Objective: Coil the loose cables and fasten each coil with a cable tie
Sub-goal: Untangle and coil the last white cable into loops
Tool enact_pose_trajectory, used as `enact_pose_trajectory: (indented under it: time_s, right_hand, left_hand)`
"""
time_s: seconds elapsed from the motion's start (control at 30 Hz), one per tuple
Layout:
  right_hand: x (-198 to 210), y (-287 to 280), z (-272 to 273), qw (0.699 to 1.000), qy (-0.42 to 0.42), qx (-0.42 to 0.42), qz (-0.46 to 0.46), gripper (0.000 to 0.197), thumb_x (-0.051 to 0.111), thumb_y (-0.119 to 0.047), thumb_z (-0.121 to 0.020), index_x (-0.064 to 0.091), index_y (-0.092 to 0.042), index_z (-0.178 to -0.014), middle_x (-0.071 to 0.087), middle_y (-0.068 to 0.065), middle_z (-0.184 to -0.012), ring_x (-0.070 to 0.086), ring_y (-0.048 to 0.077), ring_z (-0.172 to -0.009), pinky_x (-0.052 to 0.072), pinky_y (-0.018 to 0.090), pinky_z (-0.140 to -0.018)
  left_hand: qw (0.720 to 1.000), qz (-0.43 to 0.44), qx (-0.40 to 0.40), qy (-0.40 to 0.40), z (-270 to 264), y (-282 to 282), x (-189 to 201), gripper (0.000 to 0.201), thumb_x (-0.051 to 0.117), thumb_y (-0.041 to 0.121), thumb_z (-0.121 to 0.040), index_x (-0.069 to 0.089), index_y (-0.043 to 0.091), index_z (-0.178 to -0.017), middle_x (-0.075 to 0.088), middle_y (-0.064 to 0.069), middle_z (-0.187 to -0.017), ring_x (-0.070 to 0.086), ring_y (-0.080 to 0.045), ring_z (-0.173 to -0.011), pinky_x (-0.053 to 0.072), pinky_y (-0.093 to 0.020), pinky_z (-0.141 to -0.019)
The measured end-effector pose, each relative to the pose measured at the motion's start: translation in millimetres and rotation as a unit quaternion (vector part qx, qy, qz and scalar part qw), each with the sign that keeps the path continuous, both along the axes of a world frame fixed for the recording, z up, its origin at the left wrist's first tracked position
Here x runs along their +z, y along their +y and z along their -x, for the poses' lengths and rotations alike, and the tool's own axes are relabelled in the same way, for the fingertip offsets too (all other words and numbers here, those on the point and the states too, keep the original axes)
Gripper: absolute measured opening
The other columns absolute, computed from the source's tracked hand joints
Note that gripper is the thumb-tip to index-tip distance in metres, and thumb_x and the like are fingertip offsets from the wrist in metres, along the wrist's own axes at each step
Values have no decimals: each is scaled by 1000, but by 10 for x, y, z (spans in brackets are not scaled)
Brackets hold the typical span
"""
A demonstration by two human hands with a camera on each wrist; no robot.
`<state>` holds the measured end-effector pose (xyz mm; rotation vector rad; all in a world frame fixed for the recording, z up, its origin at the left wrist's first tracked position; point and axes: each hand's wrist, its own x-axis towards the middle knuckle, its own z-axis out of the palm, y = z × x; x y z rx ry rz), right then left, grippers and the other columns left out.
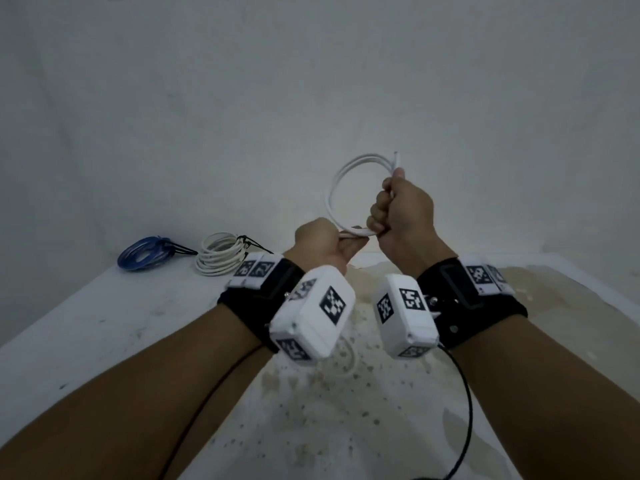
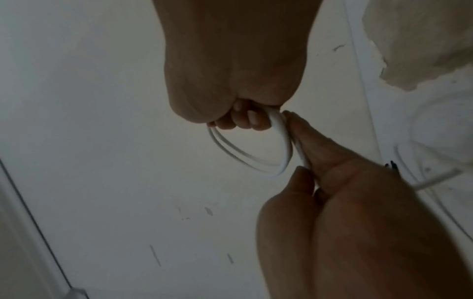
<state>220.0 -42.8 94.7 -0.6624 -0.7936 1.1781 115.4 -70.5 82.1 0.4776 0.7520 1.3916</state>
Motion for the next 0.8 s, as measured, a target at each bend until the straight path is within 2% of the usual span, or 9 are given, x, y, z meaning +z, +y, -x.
enact_pose_trajectory:
  time_s: [0.07,0.1,0.27,0.4,0.47,0.53,0.6,0.7,0.8]
  right_hand:
    - [35,8,-105,1000,-3,-29,3,37,38,-32,-107,43,-16,-74,29,-6,-44,20,10,-36,20,20,-37]
    - [48,8,-145,999,-5,-39,3,37,38,-32,-107,44,-16,-74,30,-5,-45,20,10,-36,20,20,-37]
    - [-10,-18,-158,999,-8,-51,-2,37,38,-31,-107,44,-15,-74,30,-5,-44,21,11,-36,21,21,-39]
    - [41,11,-136,993,112,-44,11,38,39,-33,-107,44,-16,-73,29,-5,-48,20,10,-38,19,21,-40]
    - [56,14,-145,989,149,-19,15,38,39,-33,-107,44,-15,-73,28,-4,-49,18,10,-39,18,22,-40]
    - [13,-12,-149,993,115,21,11,38,38,-33,-107,44,-16,-74,26,-5,-50,17,10,-39,18,21,-39]
    - [-69,-38,-127,998,46,41,14,36,38,-32,-107,44,-17,-75,25,-5,-48,16,10,-38,18,21,-38]
    - [-152,-67,-115,999,-3,43,22,34,39,-31,-107,44,-16,-76,25,-5,-47,16,10,-38,17,21,-39]
    - [-172,-78,-122,997,-13,71,34,34,39,-31,-107,44,-17,-76,24,-6,-48,14,10,-40,16,22,-40]
  left_hand:
    - [997,-24,6,76,-84,-167,4,28,28,-12,-94,56,-8,-92,65,-27,-84,67,-36,-78,59,-42,-82]
    - [993,-36,8,113,-126,-206,-4,27,29,-11,-94,54,-3,-85,66,-24,-79,69,-33,-74,59,-39,-81]
    - [961,-69,31,267,-110,-181,-18,25,33,-3,-91,58,-1,-90,71,-16,-74,73,-24,-67,61,-41,-78]
    - [976,-16,-32,214,-139,-230,-34,25,26,-6,-92,51,-6,-94,69,-17,-77,70,-24,-66,58,-39,-78]
    - [980,8,-53,192,-87,-194,-17,29,21,-9,-93,47,-6,-106,66,-22,-88,66,-29,-72,55,-43,-82]
    - [983,14,-36,178,29,-70,45,40,18,-14,-93,40,-6,-125,62,-29,-100,64,-34,-78,52,-45,-83]
    - [987,8,-17,158,143,27,111,43,18,-14,-94,38,-6,-132,59,-32,-97,63,-38,-82,53,-48,-78]
    - [987,-23,2,156,181,41,147,27,27,4,-104,45,-10,-119,63,-29,-91,67,-35,-78,56,-44,-65]
    - [974,-72,29,211,176,111,82,30,37,19,-107,51,-8,-102,68,-24,-89,70,-26,-70,60,-34,-60]
